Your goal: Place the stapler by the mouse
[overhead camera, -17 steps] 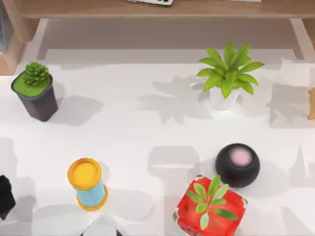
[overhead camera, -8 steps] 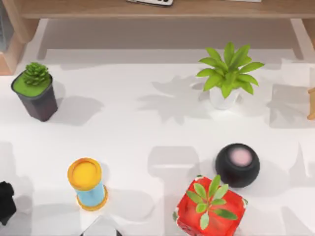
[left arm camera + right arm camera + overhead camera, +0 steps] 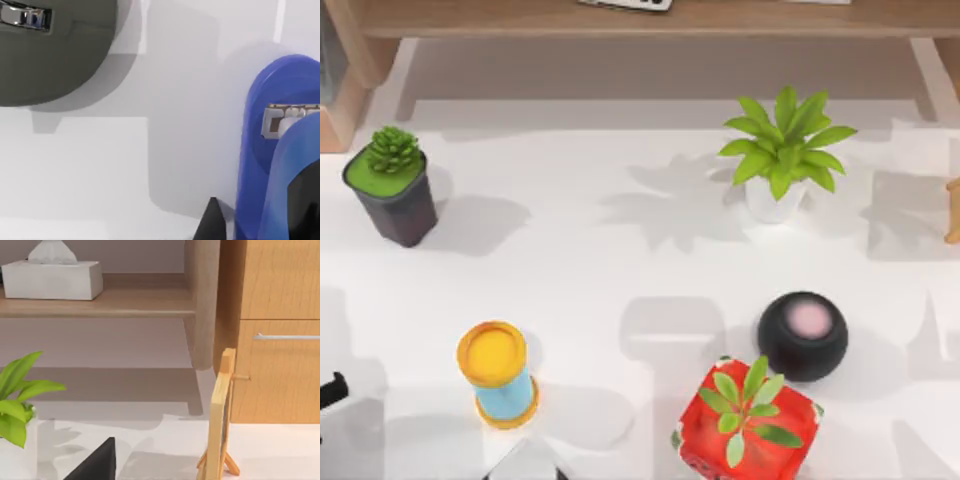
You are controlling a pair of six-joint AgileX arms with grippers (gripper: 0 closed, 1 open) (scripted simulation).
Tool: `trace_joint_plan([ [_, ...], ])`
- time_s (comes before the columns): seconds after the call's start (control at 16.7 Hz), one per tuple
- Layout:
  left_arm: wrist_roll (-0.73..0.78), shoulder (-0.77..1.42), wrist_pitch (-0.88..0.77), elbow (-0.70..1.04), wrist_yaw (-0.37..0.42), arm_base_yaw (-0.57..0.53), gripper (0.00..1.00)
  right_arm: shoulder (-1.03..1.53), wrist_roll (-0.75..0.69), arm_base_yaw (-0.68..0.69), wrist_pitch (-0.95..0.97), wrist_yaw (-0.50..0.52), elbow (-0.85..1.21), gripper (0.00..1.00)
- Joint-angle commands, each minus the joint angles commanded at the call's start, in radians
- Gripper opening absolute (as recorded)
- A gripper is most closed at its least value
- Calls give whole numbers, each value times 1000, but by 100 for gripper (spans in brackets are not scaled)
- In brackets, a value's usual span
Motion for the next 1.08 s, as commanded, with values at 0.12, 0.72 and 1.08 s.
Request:
trace_joint_plan([
  [0.12, 0, 0, 0, 0, 0, 0, 2, 0, 0, 0, 0, 0, 0, 100],
  [0.72, -1, -6, -5, 6, 3, -1, 0, 0, 0, 0, 0, 0, 0, 100],
  [1.08, -3, -74, -153, 72, 3, -2, 0, 0, 0, 0, 0, 0, 0, 100],
])
